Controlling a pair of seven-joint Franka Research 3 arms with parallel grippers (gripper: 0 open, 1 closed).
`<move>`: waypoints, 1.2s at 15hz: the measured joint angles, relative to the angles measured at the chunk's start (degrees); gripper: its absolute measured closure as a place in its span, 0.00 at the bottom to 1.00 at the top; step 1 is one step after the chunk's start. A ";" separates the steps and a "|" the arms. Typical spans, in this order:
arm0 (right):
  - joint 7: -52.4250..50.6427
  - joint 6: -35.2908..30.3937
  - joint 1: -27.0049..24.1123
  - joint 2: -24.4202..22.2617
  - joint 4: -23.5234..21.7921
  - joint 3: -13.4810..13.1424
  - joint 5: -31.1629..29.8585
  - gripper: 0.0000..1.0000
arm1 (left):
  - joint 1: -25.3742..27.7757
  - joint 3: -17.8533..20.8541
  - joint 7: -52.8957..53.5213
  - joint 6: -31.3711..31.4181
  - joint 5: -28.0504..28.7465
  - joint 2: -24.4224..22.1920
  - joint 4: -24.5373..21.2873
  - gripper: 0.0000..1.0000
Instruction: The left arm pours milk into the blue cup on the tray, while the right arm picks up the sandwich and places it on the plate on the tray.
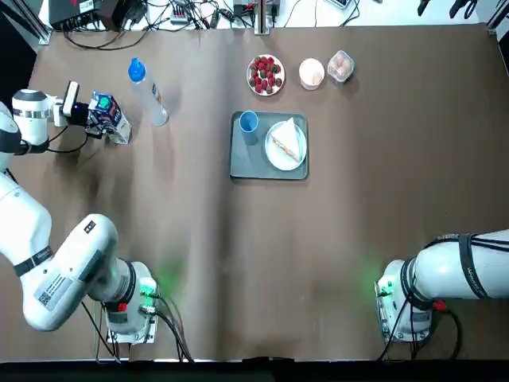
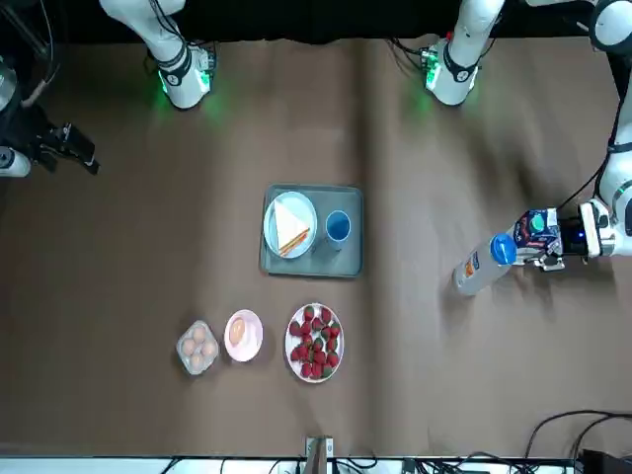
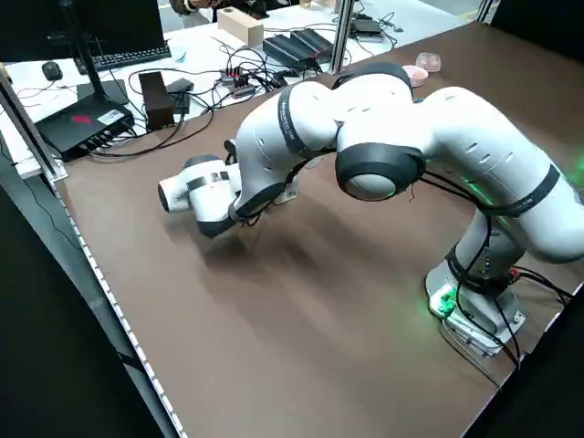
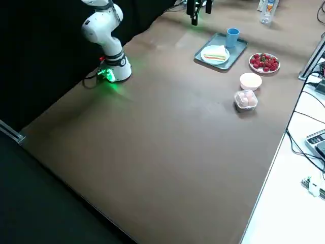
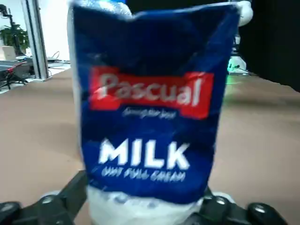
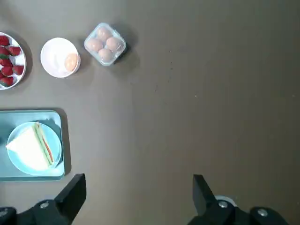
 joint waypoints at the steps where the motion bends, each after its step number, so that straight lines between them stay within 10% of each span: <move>1: 0.00 -0.01 -0.21 0.09 0.44 0.00 0.00 0.00 | 0.01 0.40 0.01 0.16 -0.26 0.00 0.02 0.01; 10: -0.30 -1.55 -0.86 1.44 2.22 0.21 0.01 0.00 | 0.61 5.32 0.06 2.13 -0.36 -1.71 4.67 0.01; 18: -0.94 -3.09 -0.84 1.47 2.35 0.46 0.05 0.00 | -0.12 6.75 -1.69 0.66 0.74 -18.12 5.80 0.01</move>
